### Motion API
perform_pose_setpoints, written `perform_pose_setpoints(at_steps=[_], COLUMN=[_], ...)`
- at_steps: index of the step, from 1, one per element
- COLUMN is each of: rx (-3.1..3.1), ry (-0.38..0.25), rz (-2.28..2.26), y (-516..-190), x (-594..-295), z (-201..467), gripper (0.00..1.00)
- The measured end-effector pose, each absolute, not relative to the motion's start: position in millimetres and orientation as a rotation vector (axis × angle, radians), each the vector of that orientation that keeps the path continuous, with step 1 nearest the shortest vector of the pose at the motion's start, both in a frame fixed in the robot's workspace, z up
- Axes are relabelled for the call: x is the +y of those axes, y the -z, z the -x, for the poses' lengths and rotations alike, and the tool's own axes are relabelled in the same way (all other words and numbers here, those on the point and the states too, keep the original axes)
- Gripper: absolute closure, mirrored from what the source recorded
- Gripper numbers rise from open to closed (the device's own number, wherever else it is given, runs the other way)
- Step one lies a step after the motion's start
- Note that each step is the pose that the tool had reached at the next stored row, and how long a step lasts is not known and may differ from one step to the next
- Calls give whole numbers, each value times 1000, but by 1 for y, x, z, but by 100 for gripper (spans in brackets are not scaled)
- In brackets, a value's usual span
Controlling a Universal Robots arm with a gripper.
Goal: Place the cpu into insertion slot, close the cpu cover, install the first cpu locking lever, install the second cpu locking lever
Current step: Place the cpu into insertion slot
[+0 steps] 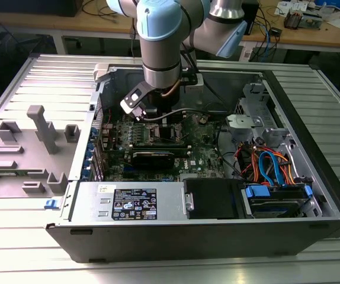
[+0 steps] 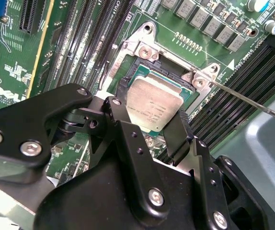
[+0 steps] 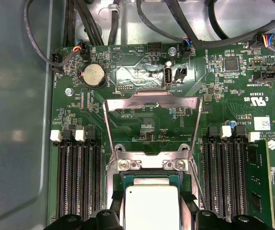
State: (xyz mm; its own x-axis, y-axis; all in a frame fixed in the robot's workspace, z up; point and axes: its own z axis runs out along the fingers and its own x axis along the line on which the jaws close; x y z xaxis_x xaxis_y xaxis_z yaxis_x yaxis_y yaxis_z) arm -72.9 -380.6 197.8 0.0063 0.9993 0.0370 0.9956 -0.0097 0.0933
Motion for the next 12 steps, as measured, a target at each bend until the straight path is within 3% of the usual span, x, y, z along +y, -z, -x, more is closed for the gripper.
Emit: perform_pose_setpoints(at_steps=[12], rx=[2182], ry=[-145], rz=[-2200], y=[-196], x=[-380], z=[73], gripper=[45])
